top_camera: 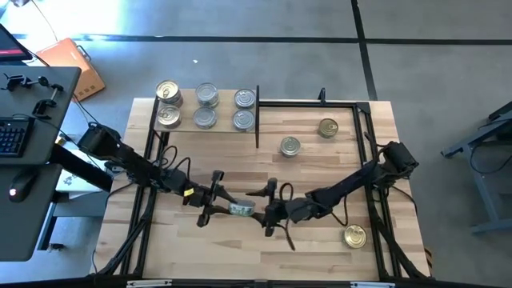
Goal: Stack canned seafood by type on shelf
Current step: Stack the green white tuna can on top of the other green white tuna can on the shelf
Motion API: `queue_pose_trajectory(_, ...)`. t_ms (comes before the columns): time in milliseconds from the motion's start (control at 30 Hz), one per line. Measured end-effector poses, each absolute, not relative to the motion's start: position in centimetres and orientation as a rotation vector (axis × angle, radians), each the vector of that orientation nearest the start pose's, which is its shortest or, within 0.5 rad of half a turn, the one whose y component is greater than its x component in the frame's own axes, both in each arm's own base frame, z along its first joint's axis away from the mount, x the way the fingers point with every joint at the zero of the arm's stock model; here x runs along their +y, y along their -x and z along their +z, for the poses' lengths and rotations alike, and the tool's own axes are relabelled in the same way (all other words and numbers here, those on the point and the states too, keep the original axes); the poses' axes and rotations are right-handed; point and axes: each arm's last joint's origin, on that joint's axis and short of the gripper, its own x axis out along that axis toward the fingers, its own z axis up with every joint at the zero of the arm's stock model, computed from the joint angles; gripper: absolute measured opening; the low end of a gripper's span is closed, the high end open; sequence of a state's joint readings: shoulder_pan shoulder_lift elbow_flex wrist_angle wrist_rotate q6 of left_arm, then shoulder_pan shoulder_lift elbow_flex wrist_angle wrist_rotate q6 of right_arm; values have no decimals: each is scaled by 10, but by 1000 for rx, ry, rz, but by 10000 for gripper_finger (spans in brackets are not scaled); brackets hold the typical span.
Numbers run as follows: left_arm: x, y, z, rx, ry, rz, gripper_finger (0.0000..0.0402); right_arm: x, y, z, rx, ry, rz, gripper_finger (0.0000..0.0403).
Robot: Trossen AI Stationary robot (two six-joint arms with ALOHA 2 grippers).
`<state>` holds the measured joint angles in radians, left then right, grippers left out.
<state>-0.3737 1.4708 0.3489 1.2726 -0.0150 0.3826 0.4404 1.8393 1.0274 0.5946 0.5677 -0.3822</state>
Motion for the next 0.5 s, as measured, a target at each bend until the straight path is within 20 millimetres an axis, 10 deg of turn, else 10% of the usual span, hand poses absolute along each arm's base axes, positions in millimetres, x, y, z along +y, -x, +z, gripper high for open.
queue_pose_trajectory(333,-90,-233,185,-197,-362,-273,121,165,-367,218,239,418,-117,123)
queue_pose_trajectory(500,-88,-234,179,-125,-398,-227,183,170,-363,215,370,418,-197,119)
